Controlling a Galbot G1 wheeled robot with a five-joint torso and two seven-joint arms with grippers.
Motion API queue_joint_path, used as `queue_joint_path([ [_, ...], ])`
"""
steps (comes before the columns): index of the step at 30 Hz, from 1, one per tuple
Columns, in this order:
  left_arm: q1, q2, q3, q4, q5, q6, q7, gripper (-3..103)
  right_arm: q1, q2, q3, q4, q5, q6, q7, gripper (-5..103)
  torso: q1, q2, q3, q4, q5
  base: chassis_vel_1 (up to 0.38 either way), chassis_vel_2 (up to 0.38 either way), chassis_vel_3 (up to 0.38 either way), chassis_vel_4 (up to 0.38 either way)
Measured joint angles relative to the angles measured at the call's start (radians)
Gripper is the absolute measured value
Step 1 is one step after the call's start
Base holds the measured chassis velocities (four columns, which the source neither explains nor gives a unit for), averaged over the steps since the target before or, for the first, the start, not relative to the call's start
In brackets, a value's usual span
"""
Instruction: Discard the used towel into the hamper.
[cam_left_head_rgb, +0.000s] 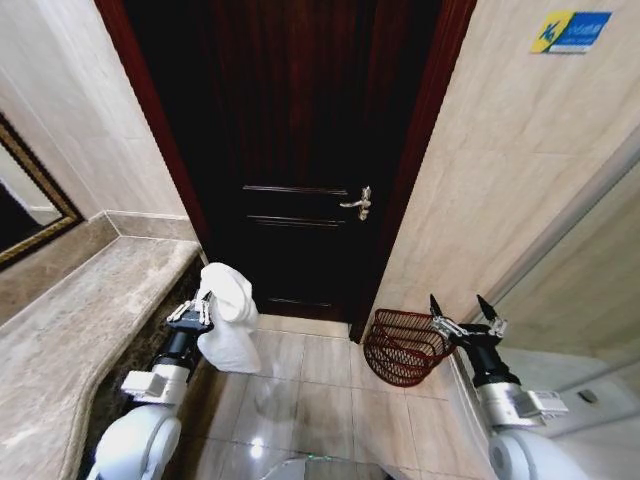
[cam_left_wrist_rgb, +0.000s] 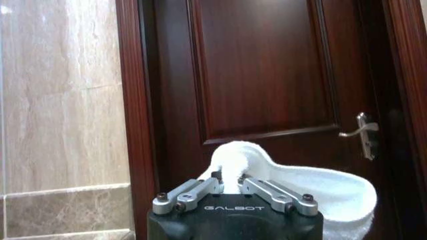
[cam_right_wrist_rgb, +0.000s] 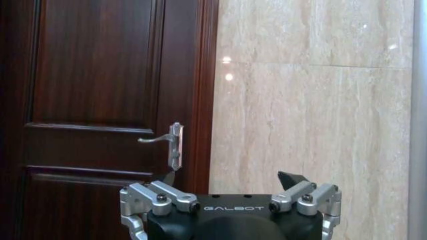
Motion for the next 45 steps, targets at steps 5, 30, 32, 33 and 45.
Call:
queue_joint_path([
  [5, 0.001, -0.002, -0.003, 0.012, 0.005, -0.012, 0.001, 2, 0.007, -0.001, 0.000, 0.002, -0.001, -0.004, 0.002, 100, -0.011, -0.026, -0.015, 0.0000, 0.0000, 0.000, 0.000, 0.000, 0.000],
  [30, -0.075, -0.075, -0.024, 0.031, -0.025, 0.025, 0.008, 2, 0.013, 0.003, 0.002, -0.002, 0.004, -0.009, 0.005, 100, -0.069, -0.156, -0.086, -0.0002, 0.0002, -0.064, -0.061, -0.061, -0.068],
  [32, -0.064, -0.067, -0.025, 0.039, -0.029, 0.017, 0.010, 2, 0.012, 0.001, 0.004, -0.002, 0.004, -0.009, 0.004, 100, -0.076, -0.169, -0.094, -0.0002, 0.0000, -0.085, -0.078, -0.089, -0.084],
  [33, -0.064, -0.067, -0.025, 0.039, -0.029, 0.017, 0.010, 2, 0.012, 0.001, 0.004, -0.002, 0.004, -0.009, 0.004, 100, -0.076, -0.169, -0.094, -0.0002, 0.0000, -0.080, -0.078, -0.080, -0.072],
  [45, -0.049, -0.069, -0.024, 0.061, -0.052, -0.001, 0.013, 2, 0.015, 0.001, 0.004, 0.000, 0.002, -0.007, 0.005, 100, -0.099, -0.222, -0.123, 0.0004, 0.0000, -0.039, -0.055, -0.065, -0.054],
])
